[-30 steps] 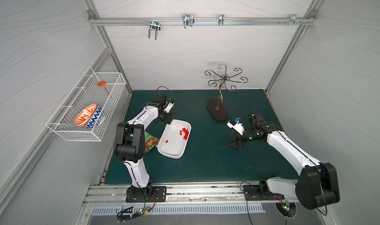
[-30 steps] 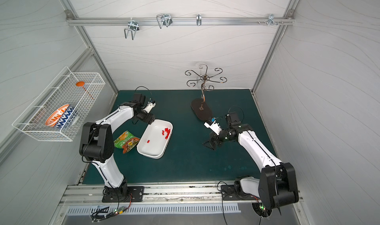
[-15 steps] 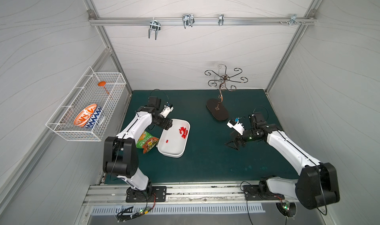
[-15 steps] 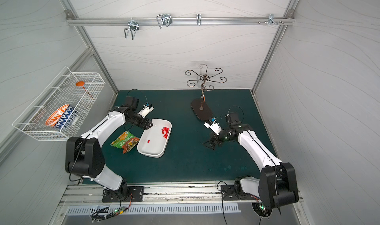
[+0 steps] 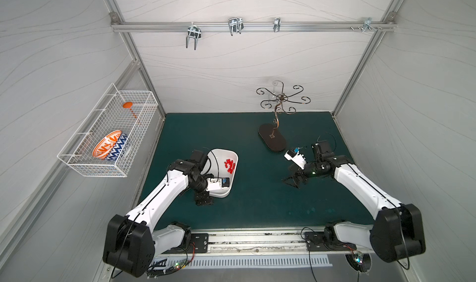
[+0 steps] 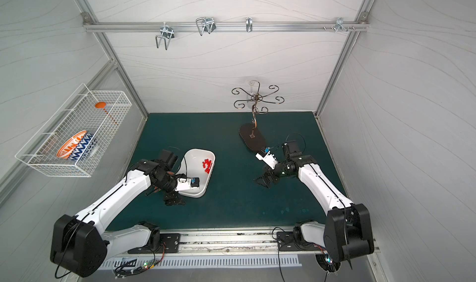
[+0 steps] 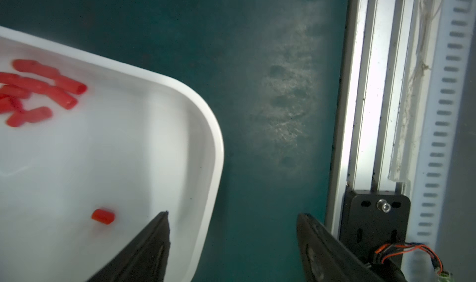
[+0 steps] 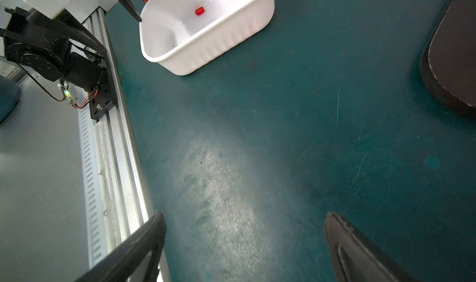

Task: Take the screw protection sleeves out of the storage box
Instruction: Adjust the storage box at the center of the board.

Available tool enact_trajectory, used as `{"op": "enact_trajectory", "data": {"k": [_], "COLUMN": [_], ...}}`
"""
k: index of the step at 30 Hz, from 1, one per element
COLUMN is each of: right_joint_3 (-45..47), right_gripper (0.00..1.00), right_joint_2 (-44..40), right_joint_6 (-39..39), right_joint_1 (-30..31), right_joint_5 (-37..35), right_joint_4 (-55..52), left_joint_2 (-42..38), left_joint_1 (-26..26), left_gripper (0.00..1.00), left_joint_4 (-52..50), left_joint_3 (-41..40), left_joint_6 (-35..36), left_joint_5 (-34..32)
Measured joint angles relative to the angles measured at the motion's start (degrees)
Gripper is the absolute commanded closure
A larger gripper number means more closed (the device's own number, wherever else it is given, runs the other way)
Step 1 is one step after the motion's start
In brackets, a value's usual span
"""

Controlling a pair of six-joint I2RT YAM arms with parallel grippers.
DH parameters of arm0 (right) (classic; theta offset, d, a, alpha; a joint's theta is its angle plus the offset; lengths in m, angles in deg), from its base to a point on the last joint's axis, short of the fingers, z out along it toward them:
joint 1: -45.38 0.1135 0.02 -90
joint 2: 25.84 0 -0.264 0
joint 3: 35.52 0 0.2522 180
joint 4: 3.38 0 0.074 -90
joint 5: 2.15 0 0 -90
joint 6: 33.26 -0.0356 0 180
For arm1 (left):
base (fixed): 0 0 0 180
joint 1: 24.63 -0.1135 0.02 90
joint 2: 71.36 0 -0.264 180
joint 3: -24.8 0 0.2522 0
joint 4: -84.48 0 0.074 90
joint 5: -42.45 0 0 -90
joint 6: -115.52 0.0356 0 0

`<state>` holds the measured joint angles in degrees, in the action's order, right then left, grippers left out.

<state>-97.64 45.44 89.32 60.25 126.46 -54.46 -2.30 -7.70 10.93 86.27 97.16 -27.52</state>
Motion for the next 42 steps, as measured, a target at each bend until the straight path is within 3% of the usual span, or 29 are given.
{"op": "enact_trajectory", "data": {"k": [4,17,25,30,35,42], "right_joint_3": [0.0,0.0,0.0,0.0,0.0,0.0], "right_gripper": [0.01,0.01,0.01,0.01,0.01,0.01], "right_joint_2": [0.0,0.4,1.7,1.7,1.0,-0.2], "right_joint_6": [0.0,0.1,0.3,0.3,0.3,0.3], "right_joint_1": [0.0,0.0,0.0,0.0,-0.3,-0.7], "right_joint_5": [0.0,0.6,0.8,0.8,0.9,1.1], "right_joint_4": [0.0,0.0,0.0,0.0,0.0,0.0], "left_joint_2": [2.0,5.5,7.1,7.0,6.7,7.5], "left_joint_1": [1.5,4.5,5.5,6.6,7.4,7.5], "left_gripper": [0.29,0.61,0.80,0.99,1.00,1.00], "left_joint_4": [3.8,14.4,15.7,15.5,11.5,-2.0], "left_joint_3": [-0.3,-6.3,-7.0,-6.6,-2.8,7.6], "left_joint_6": [1.4,2.1,2.1,2.5,1.0,-2.4], "left_joint_5": [-1.4,-3.7,-5.2,-5.5,-5.5,-2.8]}}
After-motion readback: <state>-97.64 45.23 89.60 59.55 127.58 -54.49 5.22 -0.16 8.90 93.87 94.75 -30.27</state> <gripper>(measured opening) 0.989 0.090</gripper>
